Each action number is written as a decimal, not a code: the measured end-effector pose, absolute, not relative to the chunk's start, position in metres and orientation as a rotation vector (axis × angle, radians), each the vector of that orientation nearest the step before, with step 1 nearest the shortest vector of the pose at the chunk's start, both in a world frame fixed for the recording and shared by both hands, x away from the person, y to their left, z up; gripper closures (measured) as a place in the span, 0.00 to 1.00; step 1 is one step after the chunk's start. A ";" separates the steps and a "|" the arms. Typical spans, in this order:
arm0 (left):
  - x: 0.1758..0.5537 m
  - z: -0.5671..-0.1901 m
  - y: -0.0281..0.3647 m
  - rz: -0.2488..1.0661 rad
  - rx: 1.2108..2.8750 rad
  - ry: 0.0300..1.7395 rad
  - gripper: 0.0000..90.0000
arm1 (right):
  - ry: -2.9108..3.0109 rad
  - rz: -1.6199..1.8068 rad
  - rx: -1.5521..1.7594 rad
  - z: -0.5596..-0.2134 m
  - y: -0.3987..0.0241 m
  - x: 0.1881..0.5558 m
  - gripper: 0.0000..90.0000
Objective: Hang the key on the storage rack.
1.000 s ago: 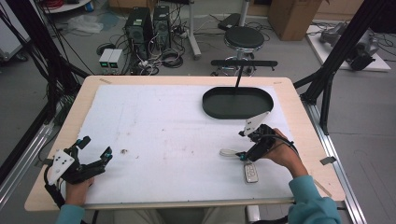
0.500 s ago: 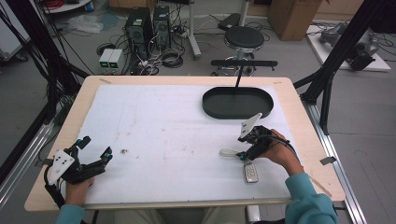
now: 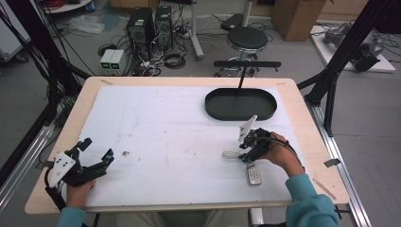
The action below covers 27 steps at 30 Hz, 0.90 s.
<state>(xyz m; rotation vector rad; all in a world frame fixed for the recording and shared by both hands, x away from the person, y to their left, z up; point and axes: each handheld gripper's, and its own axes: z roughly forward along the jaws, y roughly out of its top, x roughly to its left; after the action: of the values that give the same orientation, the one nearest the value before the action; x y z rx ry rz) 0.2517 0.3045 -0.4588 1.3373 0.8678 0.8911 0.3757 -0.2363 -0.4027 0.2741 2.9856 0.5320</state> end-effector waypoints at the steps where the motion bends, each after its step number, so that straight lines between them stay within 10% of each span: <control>1: 0.252 -0.459 0.304 0.891 1.337 0.868 0.12 | 2.989 0.520 0.271 -0.403 -0.236 0.376 0.62; 27: 0.252 -0.459 0.305 0.891 1.341 0.870 0.12 | 3.062 0.390 0.192 -0.411 -0.228 0.376 0.90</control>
<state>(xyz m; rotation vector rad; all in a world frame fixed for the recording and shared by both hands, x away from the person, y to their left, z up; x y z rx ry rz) 0.2518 0.3045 -0.4587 1.3411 0.8697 0.8914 0.3762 -0.2278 -0.4108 0.1918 3.0623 0.3896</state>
